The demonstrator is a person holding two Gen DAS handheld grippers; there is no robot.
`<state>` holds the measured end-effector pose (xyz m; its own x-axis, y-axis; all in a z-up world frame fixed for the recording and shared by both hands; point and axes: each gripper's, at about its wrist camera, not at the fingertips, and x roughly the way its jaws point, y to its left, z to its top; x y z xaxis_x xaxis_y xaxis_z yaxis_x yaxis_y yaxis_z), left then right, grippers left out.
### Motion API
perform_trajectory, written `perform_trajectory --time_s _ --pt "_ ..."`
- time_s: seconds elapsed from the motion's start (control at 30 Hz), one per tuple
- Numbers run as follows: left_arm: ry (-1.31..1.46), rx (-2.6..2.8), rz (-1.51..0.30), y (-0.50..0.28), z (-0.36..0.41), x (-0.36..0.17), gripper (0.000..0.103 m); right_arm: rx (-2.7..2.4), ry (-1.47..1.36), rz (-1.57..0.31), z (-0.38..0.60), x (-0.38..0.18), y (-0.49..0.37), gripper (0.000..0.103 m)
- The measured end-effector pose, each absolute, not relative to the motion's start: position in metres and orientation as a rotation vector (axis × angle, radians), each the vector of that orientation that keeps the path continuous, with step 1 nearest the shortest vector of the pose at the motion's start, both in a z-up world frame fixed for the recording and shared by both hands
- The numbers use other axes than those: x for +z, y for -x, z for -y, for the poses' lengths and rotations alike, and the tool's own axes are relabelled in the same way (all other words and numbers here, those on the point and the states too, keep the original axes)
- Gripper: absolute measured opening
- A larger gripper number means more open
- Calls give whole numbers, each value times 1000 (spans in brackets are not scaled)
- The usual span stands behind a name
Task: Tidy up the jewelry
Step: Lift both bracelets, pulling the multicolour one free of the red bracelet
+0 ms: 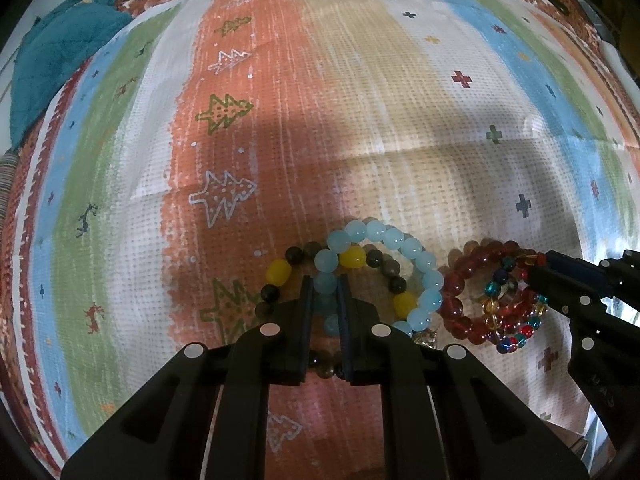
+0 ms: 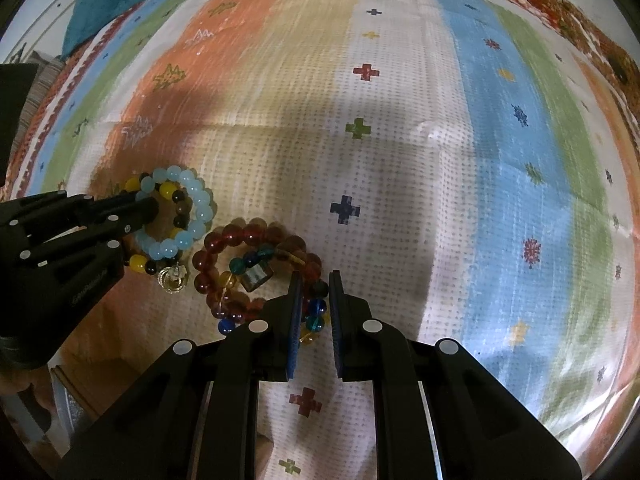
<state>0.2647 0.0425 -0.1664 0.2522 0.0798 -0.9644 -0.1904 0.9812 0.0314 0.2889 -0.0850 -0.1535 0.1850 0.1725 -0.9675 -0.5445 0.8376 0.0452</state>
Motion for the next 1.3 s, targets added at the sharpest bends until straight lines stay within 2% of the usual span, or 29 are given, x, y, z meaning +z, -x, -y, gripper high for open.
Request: perform_trajectory --time_s 0.2,0.93,1.3 --pt "108 180 -1289 -262 -43 -159 11 516 346 -1282 87 -149 -284 11" --pt "162 163 -1144 -221 -45 -89 11 543 311 -1117 93 -83 -246 10" --pt "182 139 -1089 -200 -40 -66 11 537 293 -1068 98 -70 -233 10"
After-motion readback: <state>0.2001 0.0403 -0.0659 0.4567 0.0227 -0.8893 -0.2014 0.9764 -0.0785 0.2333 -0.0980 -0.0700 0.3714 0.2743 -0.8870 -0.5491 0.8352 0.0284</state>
